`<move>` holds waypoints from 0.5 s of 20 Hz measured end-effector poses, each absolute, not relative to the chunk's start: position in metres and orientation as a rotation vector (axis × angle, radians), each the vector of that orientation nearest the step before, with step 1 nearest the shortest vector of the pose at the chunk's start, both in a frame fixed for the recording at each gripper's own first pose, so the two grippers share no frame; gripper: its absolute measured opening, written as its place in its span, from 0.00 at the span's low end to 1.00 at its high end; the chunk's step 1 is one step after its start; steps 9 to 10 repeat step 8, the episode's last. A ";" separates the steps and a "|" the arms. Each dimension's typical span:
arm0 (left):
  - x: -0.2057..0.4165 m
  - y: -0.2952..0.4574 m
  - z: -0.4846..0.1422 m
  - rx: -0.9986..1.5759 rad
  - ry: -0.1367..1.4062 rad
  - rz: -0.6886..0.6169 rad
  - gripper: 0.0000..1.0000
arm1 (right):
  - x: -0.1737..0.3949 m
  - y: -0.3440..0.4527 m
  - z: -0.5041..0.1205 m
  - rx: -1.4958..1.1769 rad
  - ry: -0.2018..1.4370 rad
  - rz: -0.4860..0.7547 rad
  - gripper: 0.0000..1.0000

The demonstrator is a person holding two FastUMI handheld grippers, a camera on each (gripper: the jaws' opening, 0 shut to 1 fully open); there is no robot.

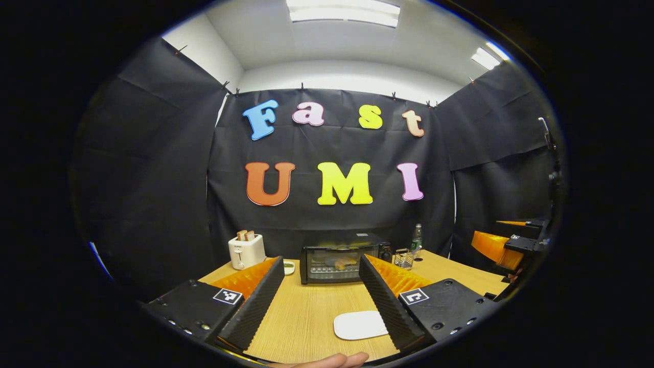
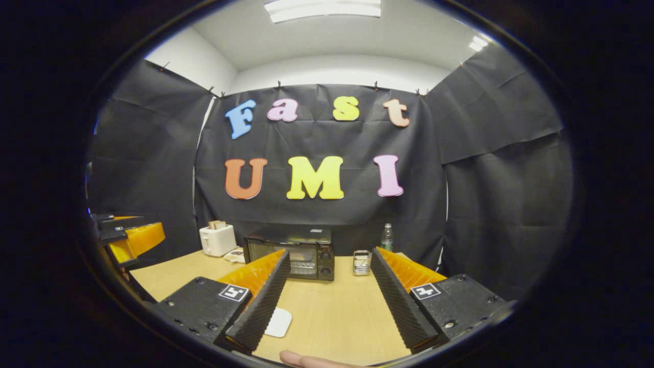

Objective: Open the electric oven with the left hand, put the food in, and close the electric oven.

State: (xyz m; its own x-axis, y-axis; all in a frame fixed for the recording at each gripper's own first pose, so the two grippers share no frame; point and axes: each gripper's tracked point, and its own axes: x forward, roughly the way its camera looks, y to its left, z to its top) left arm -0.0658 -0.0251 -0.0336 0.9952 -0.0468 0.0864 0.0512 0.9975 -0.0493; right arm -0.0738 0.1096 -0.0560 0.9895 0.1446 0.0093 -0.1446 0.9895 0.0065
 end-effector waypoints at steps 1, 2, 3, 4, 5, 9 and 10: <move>-0.066 -0.025 -0.033 -0.053 -0.083 -0.051 0.96 | -0.074 0.109 -0.056 0.010 -0.010 0.146 1.00; -0.065 -0.027 -0.035 -0.055 -0.079 -0.053 0.96 | -0.073 0.109 -0.056 0.012 -0.009 0.147 1.00; -0.064 -0.026 -0.036 -0.056 -0.076 -0.052 0.96 | -0.073 0.111 -0.057 0.011 -0.007 0.150 1.00; -0.064 -0.025 -0.036 -0.056 -0.072 -0.049 0.96 | -0.074 0.112 -0.057 0.008 -0.004 0.153 1.00; -0.063 -0.025 -0.037 -0.056 -0.068 -0.047 0.96 | -0.074 0.113 -0.058 0.005 -0.002 0.155 1.00; -0.062 -0.025 -0.037 -0.060 -0.061 -0.046 0.96 | -0.073 0.112 -0.057 0.001 -0.006 0.154 1.00; -0.062 -0.025 -0.037 -0.060 -0.061 -0.046 0.96 | -0.073 0.112 -0.057 0.001 -0.006 0.154 1.00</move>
